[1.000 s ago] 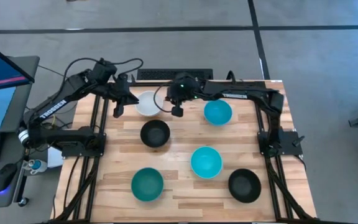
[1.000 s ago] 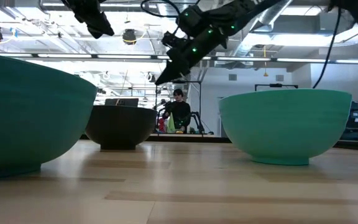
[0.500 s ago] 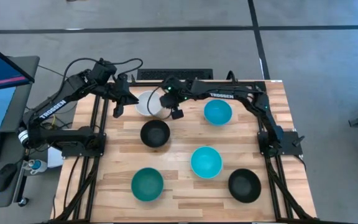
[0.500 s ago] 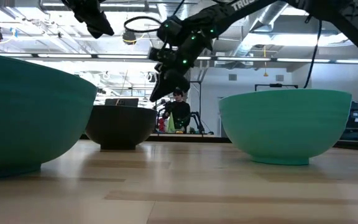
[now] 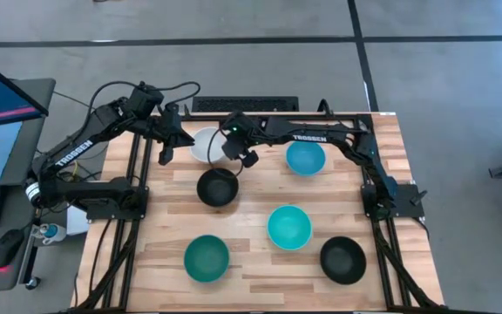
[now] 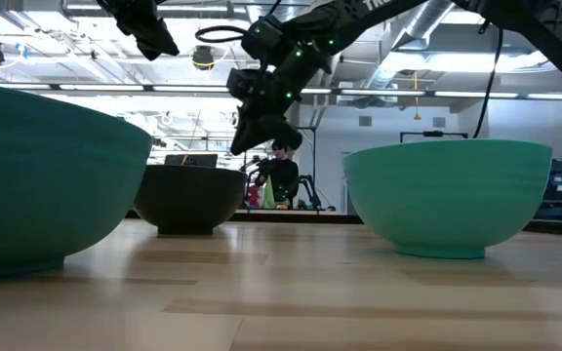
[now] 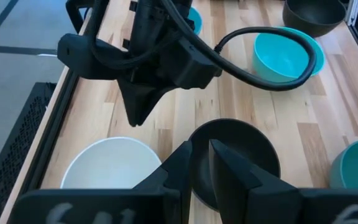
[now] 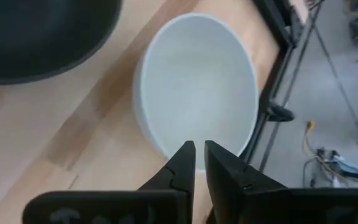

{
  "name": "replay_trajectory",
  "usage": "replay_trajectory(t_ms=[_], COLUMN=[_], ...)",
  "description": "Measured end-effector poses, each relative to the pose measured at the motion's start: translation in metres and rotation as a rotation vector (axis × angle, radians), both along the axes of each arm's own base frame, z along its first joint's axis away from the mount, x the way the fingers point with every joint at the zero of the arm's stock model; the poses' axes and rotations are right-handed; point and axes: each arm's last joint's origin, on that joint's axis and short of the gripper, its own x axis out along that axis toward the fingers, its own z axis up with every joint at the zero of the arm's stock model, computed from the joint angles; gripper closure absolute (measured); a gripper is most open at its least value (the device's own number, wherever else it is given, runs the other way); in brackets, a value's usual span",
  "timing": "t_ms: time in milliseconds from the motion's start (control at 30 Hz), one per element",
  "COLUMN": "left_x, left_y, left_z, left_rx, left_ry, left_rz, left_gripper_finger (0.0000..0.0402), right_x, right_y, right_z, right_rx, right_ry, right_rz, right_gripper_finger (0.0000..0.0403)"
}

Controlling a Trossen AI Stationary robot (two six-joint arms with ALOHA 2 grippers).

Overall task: Nest bowls inside each other
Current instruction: Stack the black bowl on the blue bowl

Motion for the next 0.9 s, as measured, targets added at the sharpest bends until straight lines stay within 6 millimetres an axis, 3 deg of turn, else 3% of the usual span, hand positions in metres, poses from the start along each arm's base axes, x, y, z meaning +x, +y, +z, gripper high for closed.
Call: replay_trajectory(t_ms=[233,900], left_x=[0.0,0.0007], left_y=[0.0,0.0006], left_z=[0.0,0.001], left_rx=[-0.002,-0.048], left_ry=[0.0,-0.014], left_rz=[0.001,0.042], left_gripper_finger=[0.0356,0.0356], right_x=[0.0007,0.0035], right_y=[0.0024,-0.0033], right_z=[-0.0005,0.0034], right_rx=[0.168,0.138], right_ry=[-0.043,-0.1], right_rz=[-0.071,-0.108], right_gripper_finger=[0.0344,0.0344])
